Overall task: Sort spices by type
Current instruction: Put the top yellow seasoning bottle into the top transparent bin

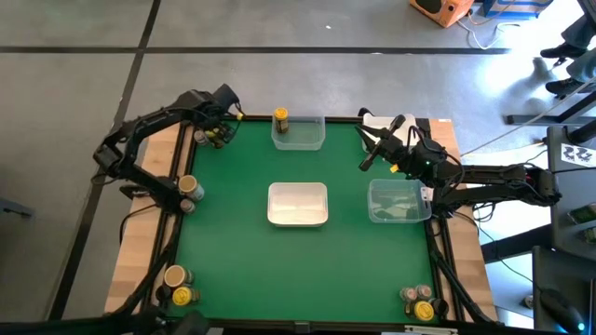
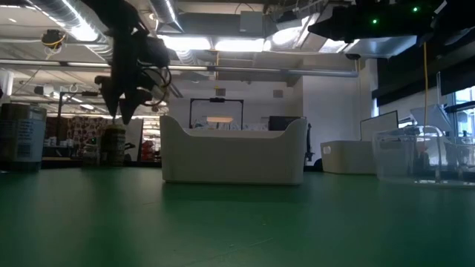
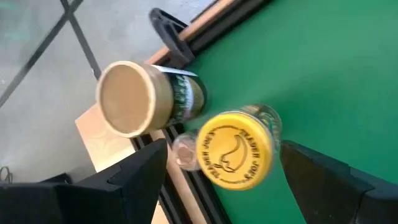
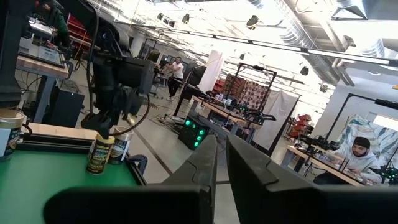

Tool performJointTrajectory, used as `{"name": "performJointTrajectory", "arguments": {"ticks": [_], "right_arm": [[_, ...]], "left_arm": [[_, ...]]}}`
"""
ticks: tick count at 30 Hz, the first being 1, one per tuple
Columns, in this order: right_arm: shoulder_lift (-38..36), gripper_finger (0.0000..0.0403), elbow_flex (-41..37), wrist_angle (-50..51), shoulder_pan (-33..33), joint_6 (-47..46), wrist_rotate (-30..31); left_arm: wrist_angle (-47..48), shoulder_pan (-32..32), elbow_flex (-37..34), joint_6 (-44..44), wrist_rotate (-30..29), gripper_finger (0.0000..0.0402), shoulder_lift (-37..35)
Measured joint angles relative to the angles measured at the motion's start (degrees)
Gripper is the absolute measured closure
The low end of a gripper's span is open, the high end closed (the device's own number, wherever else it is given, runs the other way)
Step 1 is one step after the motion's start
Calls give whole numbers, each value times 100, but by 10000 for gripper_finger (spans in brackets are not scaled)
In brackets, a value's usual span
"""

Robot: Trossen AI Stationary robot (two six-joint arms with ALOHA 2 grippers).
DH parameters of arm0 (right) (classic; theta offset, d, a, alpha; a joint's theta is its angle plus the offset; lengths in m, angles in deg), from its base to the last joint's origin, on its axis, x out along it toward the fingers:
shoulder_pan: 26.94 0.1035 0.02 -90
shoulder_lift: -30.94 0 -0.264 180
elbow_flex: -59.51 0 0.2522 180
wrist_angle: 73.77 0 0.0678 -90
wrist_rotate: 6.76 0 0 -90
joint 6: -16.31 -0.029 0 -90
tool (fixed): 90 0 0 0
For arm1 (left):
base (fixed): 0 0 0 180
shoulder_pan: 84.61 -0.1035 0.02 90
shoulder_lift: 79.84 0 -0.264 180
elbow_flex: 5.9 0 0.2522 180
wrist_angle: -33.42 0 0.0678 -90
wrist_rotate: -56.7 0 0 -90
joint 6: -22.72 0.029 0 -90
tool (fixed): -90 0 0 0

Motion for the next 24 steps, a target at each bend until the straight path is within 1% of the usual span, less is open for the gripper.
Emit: {"name": "performJointTrajectory", "arguments": {"ticks": [2,5,7,18,24], "right_arm": [[1,364,0,0,-2,-1,0],[2,364,0,0,-2,-2,0],[0,364,0,1,1,-2,0],[-1,364,0,1,1,-2,0],[-1,364,0,0,-2,-2,0]], "left_arm": [[-5,-93,-4,-5,128,107,-7],[-158,-236,-98,10,545,107,5],[-218,-313,-154,21,670,107,37],[-377,-451,-193,115,767,107,157],[-502,-458,-506,131,858,107,157]]}}
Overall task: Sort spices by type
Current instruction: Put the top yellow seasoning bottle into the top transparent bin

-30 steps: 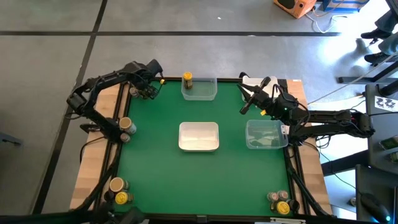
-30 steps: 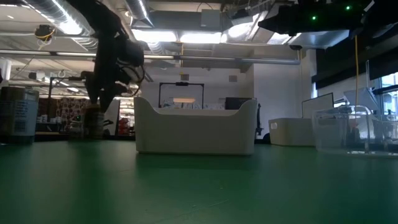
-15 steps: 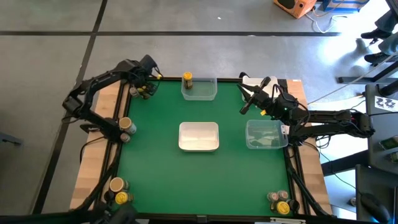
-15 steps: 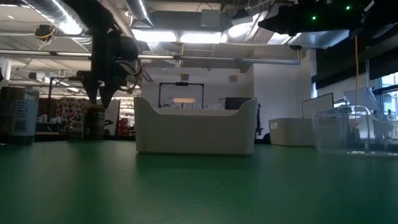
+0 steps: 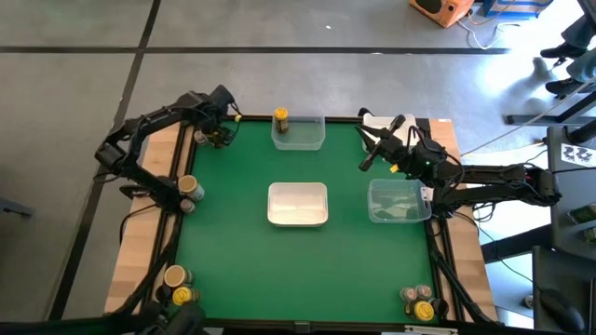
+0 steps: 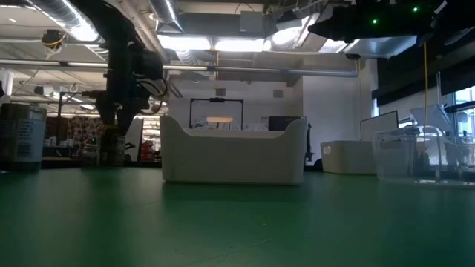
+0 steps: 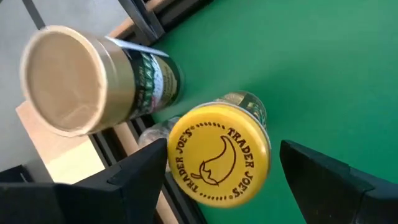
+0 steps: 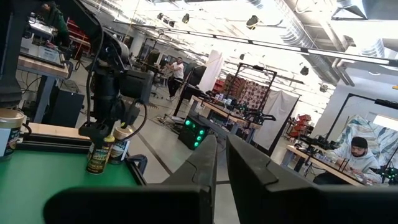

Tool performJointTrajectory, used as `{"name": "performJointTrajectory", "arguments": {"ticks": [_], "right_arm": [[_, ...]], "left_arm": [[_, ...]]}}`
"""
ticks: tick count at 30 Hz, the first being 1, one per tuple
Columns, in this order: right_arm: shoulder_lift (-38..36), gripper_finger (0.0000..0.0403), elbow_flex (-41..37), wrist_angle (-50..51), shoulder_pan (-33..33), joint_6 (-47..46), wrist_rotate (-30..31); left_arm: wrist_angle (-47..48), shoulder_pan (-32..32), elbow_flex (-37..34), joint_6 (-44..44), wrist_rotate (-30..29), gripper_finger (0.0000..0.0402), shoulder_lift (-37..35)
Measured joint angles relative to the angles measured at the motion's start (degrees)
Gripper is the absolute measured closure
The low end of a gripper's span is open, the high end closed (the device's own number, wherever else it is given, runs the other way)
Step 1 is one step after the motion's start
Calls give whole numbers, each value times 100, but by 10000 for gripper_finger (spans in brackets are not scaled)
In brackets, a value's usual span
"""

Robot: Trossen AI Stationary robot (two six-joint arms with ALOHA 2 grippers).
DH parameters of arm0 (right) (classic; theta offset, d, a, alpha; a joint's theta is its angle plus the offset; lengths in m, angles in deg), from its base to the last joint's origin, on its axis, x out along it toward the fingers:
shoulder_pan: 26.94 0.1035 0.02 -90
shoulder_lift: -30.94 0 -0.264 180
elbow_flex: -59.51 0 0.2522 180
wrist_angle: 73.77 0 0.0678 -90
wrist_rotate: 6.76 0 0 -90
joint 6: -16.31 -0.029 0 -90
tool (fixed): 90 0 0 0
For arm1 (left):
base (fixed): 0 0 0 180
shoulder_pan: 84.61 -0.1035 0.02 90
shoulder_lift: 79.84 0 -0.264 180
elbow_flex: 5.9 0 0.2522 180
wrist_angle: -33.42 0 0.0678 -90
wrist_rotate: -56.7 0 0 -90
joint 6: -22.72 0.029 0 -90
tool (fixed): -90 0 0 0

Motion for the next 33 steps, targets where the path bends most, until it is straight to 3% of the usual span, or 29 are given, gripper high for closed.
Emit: {"name": "performJointTrajectory", "arguments": {"ticks": [12,20,23,33], "right_arm": [[0,364,0,0,0,2,0],[0,364,0,-2,2,0,-2],[0,364,0,-2,0,0,-2],[0,364,0,-70,2,0,-4]], "left_arm": [[-640,11,-412,214,249,113,-1],[-829,30,-469,462,293,191,-12],[-833,84,-462,653,284,199,-13],[-105,698,811,654,239,193,-13]]}}
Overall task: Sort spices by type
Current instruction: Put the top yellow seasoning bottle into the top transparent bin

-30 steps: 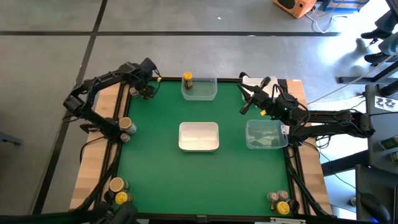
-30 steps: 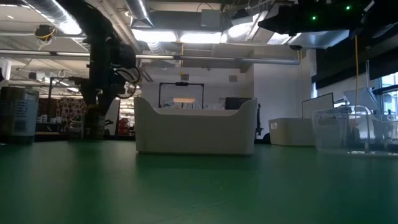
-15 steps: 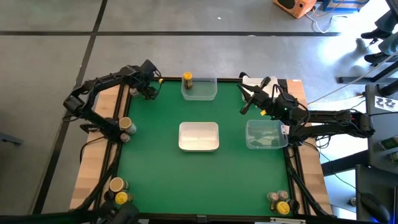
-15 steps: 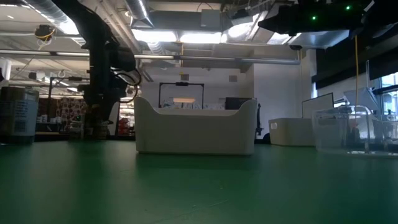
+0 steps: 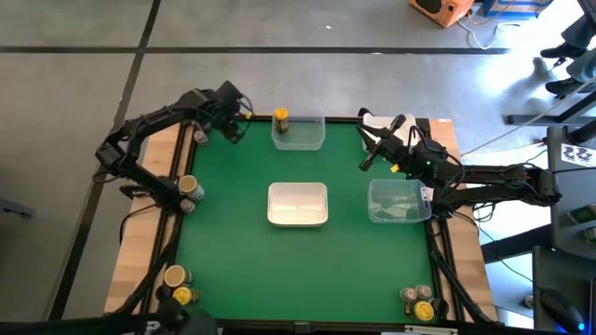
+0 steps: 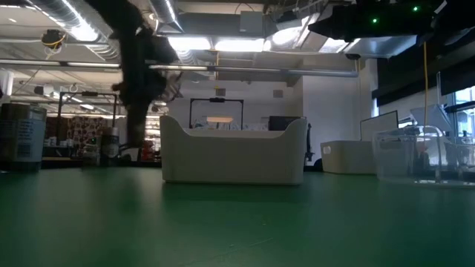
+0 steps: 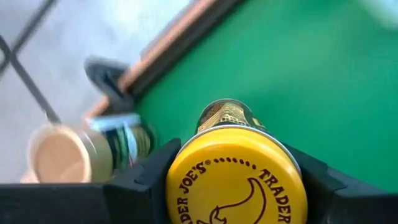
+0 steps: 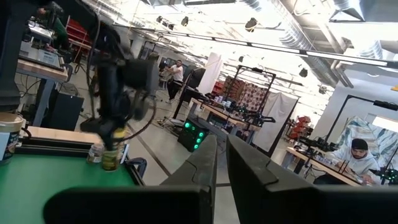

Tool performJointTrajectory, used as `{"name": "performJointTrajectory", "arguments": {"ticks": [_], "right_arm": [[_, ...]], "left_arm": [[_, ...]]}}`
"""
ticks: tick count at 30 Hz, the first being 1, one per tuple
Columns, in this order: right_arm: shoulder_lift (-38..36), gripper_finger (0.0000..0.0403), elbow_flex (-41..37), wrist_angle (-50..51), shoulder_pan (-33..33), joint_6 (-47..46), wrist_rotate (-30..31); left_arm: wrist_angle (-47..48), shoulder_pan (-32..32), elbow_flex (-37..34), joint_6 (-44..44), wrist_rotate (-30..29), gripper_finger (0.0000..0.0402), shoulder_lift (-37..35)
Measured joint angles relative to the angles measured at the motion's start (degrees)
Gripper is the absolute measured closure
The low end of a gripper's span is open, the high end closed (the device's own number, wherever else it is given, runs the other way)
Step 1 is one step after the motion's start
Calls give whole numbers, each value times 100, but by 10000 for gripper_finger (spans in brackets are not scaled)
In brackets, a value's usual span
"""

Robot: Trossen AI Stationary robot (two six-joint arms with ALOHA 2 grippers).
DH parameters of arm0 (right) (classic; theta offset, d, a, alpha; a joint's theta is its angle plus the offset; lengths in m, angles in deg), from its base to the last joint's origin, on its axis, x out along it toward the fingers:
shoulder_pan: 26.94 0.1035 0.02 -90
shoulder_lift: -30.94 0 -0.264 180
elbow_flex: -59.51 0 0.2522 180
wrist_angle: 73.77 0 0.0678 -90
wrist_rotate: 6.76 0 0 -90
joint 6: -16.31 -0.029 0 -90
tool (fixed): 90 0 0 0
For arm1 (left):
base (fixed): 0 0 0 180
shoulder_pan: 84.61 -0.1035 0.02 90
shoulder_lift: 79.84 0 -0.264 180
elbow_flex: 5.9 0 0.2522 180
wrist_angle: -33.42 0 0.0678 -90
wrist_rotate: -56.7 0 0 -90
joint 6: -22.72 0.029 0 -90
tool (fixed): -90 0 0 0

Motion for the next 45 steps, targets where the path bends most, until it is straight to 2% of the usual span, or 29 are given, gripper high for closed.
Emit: {"name": "performJointTrajectory", "arguments": {"ticks": [8,16,21,36,40,45], "right_arm": [[0,364,0,20,-2,0,0],[2,364,0,13,0,0,-39],[2,364,0,-5,-2,-3,-30],[29,364,0,11,-2,-3,7],[96,364,0,-41,0,-3,7],[188,364,0,-91,-2,0,7]], "left_arm": [[-85,757,1081,41,11,197,-9],[-585,1166,1604,196,55,195,169],[-556,1320,2217,232,330,197,792],[57,1586,4950,533,358,191,3337],[-12,1555,5302,535,365,191,3843],[-268,1511,5332,530,560,191,4288]]}}
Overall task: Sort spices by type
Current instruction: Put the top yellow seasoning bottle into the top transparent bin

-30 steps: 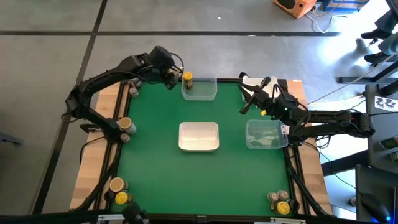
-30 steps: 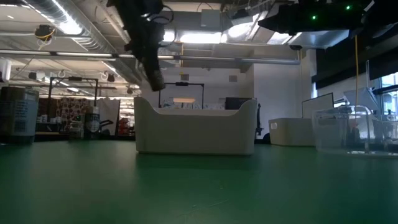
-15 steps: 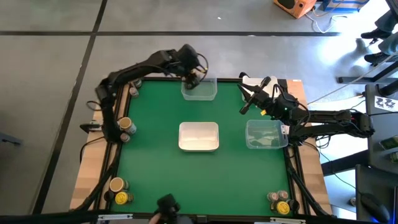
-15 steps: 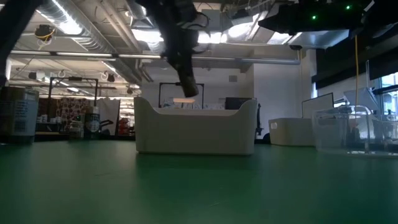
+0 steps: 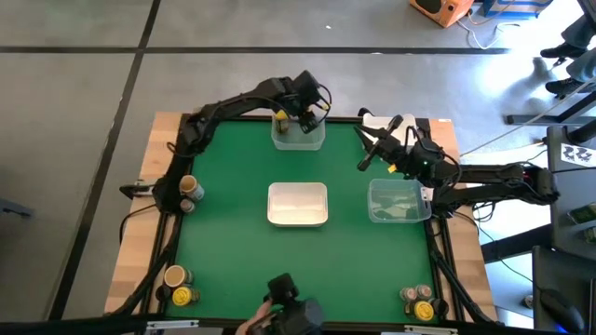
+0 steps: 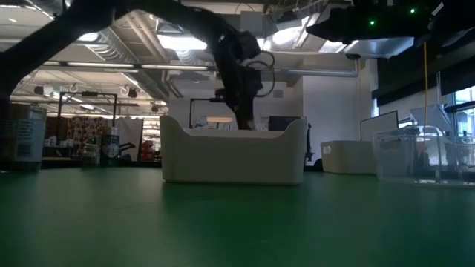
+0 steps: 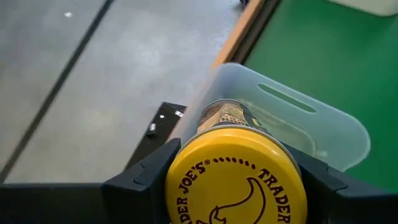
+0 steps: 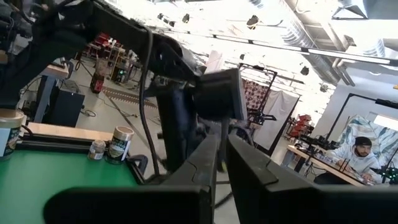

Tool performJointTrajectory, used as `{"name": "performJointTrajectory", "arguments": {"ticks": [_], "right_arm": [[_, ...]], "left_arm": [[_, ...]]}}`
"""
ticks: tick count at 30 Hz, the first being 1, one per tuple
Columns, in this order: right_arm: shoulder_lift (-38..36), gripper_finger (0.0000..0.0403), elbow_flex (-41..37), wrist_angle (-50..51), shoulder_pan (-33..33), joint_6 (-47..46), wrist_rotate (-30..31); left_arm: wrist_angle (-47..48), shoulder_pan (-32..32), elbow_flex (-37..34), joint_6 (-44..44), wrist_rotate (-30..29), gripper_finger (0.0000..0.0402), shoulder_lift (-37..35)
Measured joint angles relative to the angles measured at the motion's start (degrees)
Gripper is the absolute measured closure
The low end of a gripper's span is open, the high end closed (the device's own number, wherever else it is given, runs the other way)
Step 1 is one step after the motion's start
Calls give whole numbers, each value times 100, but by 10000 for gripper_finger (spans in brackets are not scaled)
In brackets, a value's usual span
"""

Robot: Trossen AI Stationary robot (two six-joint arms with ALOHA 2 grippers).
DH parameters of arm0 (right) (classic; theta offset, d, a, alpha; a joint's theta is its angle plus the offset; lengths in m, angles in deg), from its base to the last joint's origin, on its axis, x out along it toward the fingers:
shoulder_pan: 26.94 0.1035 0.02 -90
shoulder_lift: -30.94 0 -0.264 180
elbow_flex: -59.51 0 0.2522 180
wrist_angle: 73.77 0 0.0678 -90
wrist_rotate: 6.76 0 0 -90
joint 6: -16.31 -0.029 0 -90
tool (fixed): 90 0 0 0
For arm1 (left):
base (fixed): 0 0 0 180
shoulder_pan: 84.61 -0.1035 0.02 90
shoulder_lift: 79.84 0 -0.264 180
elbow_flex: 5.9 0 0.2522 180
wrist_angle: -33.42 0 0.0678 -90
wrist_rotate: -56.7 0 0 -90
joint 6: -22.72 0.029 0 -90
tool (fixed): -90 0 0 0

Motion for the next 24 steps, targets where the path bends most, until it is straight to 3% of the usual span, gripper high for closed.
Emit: {"name": "performJointTrajectory", "arguments": {"ticks": [11,19,24], "right_arm": [[116,364,0,-92,-9,13,4],[116,364,0,-92,-9,15,5],[116,364,0,-93,-9,17,4]], "left_arm": [[-327,1,0,-28,279,190,623],[-626,-1,-81,-94,284,189,623],[-624,-1,-81,-189,284,166,623]]}}
